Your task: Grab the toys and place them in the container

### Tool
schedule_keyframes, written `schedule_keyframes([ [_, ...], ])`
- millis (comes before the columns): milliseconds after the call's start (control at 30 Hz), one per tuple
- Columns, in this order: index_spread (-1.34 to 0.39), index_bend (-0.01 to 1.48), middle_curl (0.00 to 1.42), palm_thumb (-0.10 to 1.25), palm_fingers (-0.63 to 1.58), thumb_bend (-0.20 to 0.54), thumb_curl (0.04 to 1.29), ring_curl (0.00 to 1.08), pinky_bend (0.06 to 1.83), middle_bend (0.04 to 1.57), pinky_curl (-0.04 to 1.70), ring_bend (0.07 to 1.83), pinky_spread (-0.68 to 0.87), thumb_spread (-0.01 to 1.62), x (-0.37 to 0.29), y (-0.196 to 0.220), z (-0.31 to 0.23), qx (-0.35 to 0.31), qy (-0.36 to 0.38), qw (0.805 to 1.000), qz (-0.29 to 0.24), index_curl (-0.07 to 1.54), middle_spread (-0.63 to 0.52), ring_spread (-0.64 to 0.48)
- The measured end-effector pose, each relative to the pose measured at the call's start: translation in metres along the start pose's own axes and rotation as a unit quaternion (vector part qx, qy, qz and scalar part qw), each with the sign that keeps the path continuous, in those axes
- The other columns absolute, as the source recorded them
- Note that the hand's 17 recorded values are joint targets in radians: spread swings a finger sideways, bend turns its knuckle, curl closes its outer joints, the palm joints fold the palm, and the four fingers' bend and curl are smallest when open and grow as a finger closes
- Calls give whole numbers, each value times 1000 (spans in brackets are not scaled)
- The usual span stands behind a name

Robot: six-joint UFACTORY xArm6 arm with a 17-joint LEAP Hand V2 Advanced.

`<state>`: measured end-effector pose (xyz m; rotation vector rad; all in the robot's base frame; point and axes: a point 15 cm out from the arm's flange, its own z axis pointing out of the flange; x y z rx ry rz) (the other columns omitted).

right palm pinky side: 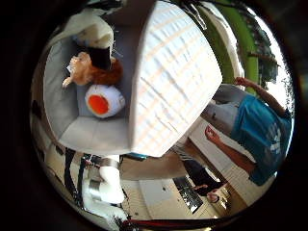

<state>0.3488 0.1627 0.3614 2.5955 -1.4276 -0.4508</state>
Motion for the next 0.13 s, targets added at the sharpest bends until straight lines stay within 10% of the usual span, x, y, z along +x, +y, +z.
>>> schedule_keyframes([
  [133, -435, 264, 407, 832, -140, -24, 477, 360, 704, 116, 527, 435, 440, 1139, 6, 31, -22, 12, -2, 1000, 15, 213, 126, 311],
])
